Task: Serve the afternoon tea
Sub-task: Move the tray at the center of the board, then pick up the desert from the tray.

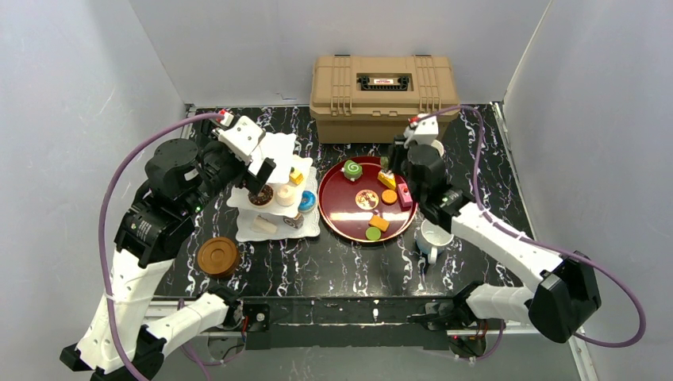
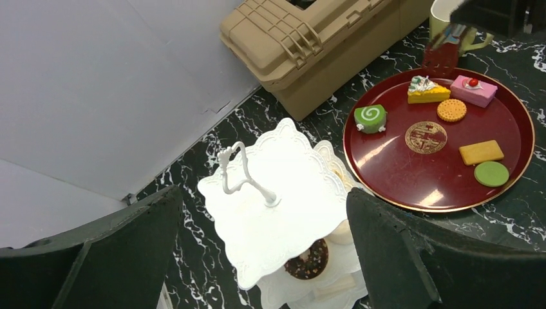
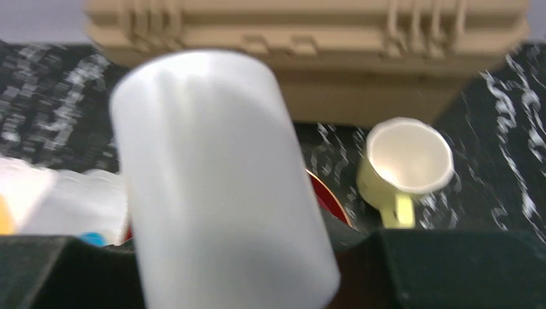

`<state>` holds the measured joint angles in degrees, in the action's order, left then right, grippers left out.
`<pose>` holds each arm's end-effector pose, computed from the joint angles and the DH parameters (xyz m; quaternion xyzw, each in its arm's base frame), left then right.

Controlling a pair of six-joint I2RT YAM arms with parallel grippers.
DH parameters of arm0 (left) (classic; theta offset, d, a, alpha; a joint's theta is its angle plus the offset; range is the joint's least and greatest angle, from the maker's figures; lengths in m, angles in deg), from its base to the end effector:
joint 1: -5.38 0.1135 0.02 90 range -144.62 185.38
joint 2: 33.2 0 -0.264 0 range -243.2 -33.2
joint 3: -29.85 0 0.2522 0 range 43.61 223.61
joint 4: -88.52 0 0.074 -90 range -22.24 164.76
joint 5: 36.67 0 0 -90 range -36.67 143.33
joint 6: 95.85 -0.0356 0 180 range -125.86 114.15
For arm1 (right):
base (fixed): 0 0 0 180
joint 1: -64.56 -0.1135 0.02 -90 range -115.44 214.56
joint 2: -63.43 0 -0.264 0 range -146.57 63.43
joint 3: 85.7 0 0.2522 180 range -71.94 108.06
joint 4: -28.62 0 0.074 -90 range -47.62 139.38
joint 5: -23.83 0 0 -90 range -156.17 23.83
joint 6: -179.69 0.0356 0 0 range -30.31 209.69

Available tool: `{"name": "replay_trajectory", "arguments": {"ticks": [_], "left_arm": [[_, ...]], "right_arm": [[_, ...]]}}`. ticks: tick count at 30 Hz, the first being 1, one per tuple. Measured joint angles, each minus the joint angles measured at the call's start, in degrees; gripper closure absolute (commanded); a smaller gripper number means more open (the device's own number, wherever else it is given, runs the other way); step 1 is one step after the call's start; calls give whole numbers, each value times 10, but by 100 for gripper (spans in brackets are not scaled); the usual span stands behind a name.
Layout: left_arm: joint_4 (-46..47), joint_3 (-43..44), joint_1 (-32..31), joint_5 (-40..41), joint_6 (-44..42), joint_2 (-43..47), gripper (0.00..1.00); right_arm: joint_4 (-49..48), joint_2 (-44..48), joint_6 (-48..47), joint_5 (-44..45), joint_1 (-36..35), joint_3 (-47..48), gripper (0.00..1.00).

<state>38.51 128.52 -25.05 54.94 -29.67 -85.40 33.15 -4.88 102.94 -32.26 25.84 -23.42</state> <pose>0.1223 -0.0707 0.4982 0.3236 0.6528 -0.0293 0.6843 0.2270 0.1565 0.3133 0.0196 0.7587 0.0662 0.6477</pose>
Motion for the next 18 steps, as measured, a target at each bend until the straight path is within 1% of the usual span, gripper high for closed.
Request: {"name": "replay_trajectory", "arguments": {"ticks": [3,5,8,9,12,18], "left_arm": [[2,0,0,6,-1,0,3],[2,0,0,9,-2,0,3],[2,0,0,11,-2,0,3],[2,0,0,11,-2,1,3],[2,-1,0,10,-2,4,3],[0,-1,0,7,0,8,3]], "right_arm": [[23,-14,-6,-38,-18,80,82],[35,-24,-15,-51,-35,122,77],[70,-52,-31,-58,-68,190,73],[79,-57,-35,-57,-76,201,70],[92,-54,-43,-42,-83,187,67],[109,-36,-37,-5,-71,91,69]]}}
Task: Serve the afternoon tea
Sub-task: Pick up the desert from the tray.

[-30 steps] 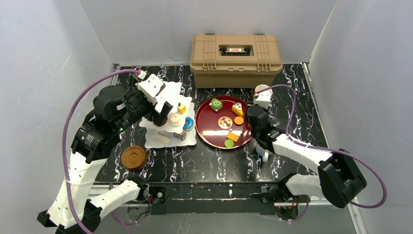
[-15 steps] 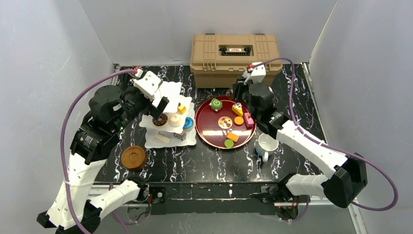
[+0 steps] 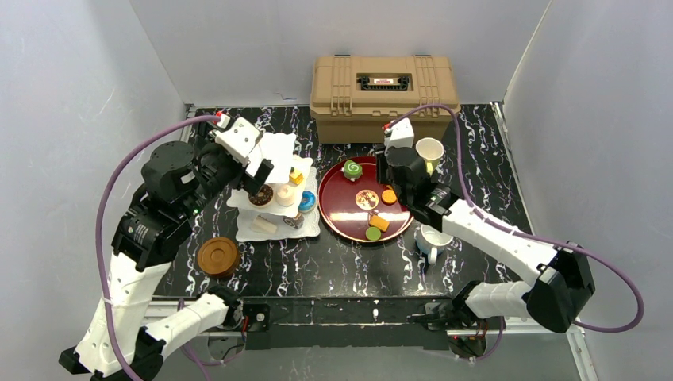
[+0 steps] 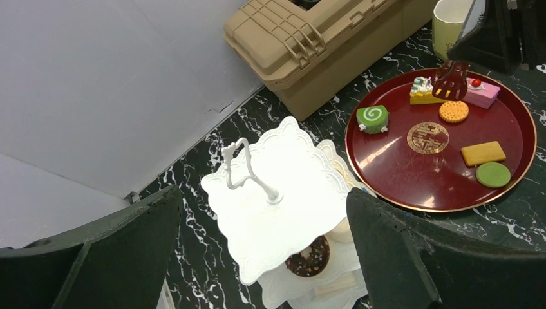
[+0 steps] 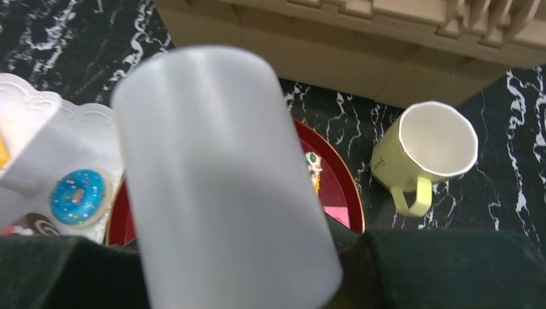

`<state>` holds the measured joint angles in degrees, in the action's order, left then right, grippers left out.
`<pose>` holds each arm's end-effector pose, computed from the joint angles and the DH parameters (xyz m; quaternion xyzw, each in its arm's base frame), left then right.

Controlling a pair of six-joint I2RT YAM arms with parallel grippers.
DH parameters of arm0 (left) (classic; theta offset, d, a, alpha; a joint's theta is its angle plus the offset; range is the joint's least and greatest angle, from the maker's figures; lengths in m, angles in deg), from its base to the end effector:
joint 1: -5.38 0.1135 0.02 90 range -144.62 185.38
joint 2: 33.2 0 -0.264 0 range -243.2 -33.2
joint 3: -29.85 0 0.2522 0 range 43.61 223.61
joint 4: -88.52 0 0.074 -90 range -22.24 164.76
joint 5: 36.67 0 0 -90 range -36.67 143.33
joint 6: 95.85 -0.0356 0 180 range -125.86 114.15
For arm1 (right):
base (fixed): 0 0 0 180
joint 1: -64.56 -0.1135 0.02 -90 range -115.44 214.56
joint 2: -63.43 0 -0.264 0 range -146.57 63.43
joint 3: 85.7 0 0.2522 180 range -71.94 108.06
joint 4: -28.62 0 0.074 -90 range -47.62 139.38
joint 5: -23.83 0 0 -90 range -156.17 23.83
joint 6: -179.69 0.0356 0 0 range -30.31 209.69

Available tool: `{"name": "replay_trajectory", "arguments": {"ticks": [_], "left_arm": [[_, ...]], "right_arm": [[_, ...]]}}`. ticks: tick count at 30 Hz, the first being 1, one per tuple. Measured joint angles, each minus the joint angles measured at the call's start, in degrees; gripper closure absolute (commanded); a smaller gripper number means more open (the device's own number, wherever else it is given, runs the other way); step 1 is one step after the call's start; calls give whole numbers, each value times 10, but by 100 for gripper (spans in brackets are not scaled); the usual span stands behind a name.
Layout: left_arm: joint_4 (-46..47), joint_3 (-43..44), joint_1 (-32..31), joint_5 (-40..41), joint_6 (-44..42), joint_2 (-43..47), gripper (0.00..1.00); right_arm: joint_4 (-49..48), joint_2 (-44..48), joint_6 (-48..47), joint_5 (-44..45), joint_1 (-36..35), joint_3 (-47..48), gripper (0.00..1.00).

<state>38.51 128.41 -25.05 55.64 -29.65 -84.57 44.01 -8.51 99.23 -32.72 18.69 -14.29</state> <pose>0.1180 -0.0677 0.4994 0.3177 0.6509 -0.0253 0.6890 0.2161 0.1945 0.3337 -0.0736 0.7804 0.0648 0.6175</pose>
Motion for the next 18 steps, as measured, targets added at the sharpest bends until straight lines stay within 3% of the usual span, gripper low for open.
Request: {"name": "replay_trajectory", "arguments": {"ticks": [10,18], "left_arm": [[-15,0,0,-10,5,1,3],[-21,0,0,-28,14,-2,3]], "right_arm": [[-9,6,24,21,24,-68,70],[-28,47,36,26,60,-143,63]]}}
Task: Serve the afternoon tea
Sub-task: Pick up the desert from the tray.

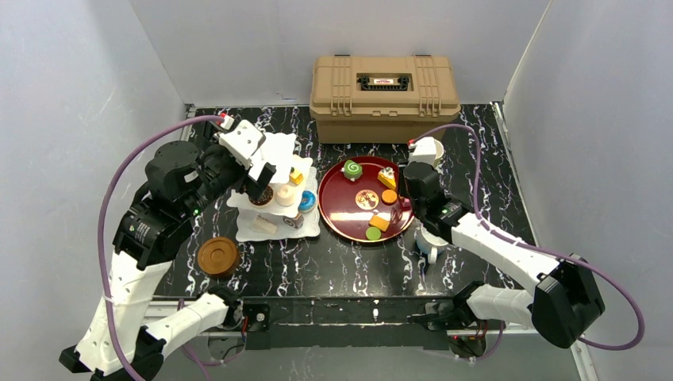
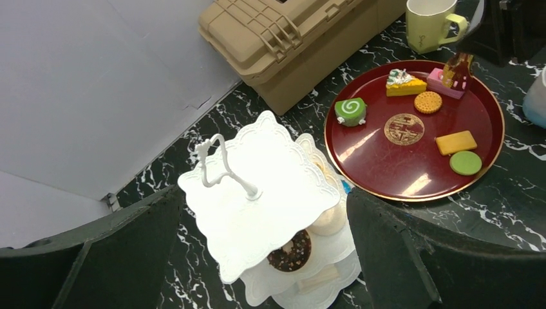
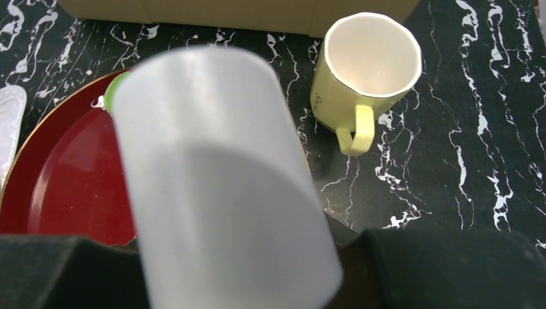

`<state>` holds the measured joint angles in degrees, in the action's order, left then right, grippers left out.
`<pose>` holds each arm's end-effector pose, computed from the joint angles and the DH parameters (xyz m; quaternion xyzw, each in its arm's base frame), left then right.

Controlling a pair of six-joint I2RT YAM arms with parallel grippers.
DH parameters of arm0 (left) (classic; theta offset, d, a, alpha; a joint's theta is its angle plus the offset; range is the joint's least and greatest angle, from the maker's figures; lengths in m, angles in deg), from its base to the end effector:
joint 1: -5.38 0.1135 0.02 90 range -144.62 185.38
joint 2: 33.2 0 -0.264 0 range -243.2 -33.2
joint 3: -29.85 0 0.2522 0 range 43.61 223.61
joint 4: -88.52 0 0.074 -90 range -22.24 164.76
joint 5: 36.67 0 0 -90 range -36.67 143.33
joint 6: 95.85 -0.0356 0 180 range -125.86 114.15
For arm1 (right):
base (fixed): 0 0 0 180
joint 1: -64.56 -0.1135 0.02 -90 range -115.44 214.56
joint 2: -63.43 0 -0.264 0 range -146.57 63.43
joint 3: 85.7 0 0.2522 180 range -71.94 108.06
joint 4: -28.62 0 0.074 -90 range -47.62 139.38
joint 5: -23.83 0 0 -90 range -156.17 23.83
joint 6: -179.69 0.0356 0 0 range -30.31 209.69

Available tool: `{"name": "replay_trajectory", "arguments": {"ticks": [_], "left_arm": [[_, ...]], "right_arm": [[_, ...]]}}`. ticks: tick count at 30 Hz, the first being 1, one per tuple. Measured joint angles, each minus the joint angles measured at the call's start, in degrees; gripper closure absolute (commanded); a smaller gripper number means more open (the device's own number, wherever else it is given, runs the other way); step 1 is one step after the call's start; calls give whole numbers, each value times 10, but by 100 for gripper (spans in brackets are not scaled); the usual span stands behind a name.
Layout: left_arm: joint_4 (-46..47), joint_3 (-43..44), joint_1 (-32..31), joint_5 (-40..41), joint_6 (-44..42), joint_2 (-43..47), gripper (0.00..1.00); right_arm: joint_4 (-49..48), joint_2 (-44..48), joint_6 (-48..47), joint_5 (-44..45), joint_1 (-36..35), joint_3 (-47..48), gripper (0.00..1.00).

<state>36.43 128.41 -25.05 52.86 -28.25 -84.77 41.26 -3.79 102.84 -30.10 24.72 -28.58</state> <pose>0.1181 -0.0697 0.4950 0.3307 0.6596 -0.0503 0.6731 0.2137 0.1510 0.2730 -0.0159 0.8099 0.0042 0.5863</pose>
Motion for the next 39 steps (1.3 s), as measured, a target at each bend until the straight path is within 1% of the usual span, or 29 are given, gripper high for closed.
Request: {"name": "replay_trajectory", "arguments": {"ticks": [2,7,11,29,39], "left_arm": [[-1,0,0,-7,4,-2,4],[-7,0,0,-20,10,-7,4],[-9,0,0,-24,13,-7,4],[-12,0,0,-32,16,-9,4],[-12,0,0,-32,16,-12,4]], "right_arm": [[-4,7,3,0,10,-6,58],[-11,14,7,0,17,-8,54],[-17,16,9,0,21,-8,48],[-38,23,20,2,47,-38,47],[-57,3,37,-11,58,-43,47]]}}
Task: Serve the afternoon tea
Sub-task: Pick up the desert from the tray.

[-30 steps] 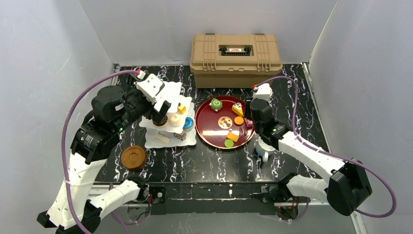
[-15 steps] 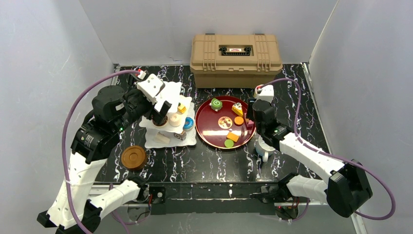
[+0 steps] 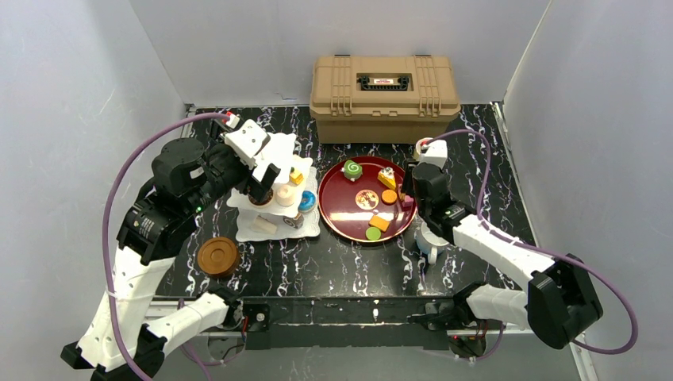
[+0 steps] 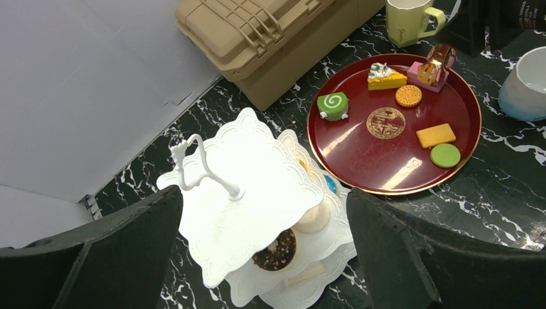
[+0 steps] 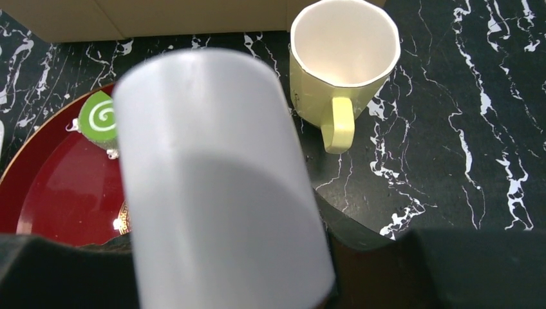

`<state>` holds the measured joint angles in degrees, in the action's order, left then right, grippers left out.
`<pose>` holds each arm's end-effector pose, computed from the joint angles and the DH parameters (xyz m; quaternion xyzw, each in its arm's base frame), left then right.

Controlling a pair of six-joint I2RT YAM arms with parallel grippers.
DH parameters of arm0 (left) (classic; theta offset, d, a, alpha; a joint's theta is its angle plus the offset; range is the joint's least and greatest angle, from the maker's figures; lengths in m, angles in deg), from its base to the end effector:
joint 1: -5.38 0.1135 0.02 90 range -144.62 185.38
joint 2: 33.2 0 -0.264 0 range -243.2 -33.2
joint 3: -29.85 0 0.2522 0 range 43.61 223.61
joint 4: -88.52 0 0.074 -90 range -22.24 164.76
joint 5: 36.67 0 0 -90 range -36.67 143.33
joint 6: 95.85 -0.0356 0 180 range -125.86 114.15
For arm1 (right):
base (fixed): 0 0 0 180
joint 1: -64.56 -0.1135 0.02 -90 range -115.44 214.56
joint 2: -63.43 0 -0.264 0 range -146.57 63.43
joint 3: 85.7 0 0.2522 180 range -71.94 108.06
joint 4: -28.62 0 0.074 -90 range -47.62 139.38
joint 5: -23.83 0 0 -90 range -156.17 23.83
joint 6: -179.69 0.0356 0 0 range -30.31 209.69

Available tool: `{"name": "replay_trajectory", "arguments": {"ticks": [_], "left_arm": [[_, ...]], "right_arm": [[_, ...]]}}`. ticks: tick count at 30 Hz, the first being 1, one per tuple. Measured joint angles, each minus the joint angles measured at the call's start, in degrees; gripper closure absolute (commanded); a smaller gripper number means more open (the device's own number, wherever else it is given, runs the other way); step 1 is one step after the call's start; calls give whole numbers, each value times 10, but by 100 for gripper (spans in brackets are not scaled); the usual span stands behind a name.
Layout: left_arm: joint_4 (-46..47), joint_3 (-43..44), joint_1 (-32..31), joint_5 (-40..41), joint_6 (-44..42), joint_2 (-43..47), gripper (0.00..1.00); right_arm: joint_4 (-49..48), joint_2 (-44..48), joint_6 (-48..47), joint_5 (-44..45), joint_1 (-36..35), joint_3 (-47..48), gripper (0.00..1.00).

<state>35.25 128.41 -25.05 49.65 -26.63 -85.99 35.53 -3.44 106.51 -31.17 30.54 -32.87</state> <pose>0.1237 -0.0753 0.4902 0.3438 0.6685 -0.0795 0.6546 0.2247 0.1270 0.2582 0.0510 0.8024 0.0083 0.5945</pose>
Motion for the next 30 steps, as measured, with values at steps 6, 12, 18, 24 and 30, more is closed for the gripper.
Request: {"name": "replay_trajectory", "arguments": {"ticks": [6,12,18,24,30], "left_arm": [[0,0,0,0,0,0,4],[0,0,0,0,0,0,4],[0,0,0,0,-1,0,5],[3,0,0,1,-6,3,5],[14,0,0,3,-16,17,5]], "right_arm": [[-8,-8,6,-7,3,-8,48],[-13,-21,8,-8,3,-10,70],[-12,-28,-7,-12,5,-10,84],[31,-3,-29,-43,6,43,88],[64,12,-37,-129,6,177,89]]}}
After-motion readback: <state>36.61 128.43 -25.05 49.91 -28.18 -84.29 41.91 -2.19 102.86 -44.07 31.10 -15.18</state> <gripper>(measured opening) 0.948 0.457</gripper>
